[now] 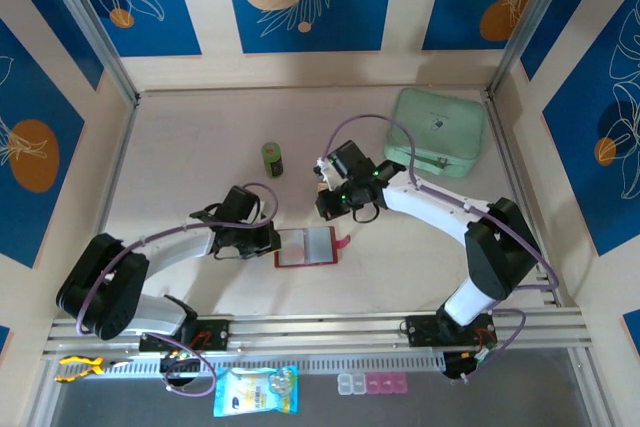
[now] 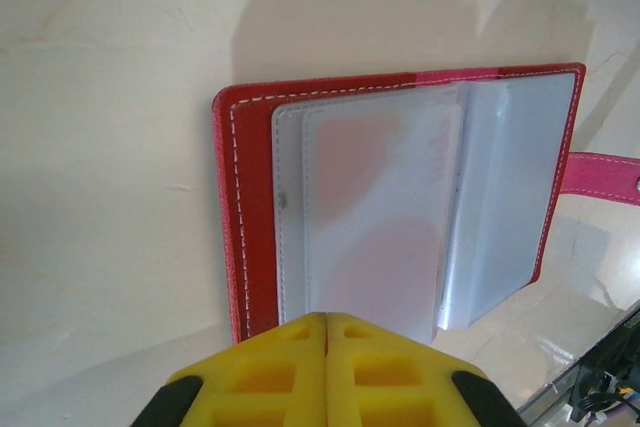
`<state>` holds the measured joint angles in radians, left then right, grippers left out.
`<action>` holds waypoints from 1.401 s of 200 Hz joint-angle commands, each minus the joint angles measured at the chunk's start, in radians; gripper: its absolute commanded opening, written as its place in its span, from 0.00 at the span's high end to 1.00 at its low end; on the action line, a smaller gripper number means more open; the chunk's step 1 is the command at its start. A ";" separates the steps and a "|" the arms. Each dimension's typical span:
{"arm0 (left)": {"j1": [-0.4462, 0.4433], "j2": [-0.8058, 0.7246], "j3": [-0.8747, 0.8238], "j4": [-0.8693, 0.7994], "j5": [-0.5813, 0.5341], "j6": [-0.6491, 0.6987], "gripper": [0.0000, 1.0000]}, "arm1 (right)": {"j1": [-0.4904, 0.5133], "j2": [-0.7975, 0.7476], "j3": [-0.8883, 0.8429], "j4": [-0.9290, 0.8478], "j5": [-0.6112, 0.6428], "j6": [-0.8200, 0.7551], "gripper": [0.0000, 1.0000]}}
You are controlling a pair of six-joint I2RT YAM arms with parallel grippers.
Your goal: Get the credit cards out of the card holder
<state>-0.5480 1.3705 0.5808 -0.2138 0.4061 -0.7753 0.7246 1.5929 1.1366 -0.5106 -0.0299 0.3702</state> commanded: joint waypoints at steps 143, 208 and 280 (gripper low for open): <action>0.003 0.036 -0.021 -0.017 -0.032 0.024 1.00 | 0.092 0.117 -0.038 0.102 -0.150 0.398 0.82; 0.003 0.035 -0.025 -0.027 -0.036 0.034 1.00 | 0.113 0.199 -0.010 0.150 -0.213 0.441 0.71; 0.008 0.033 -0.040 -0.024 -0.037 0.031 1.00 | 0.140 0.288 0.063 0.123 -0.241 0.434 0.66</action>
<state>-0.5453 1.3972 0.5575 -0.2249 0.3725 -0.7563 0.8562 1.8549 1.1622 -0.3668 -0.2367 0.7975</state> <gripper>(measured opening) 0.054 0.336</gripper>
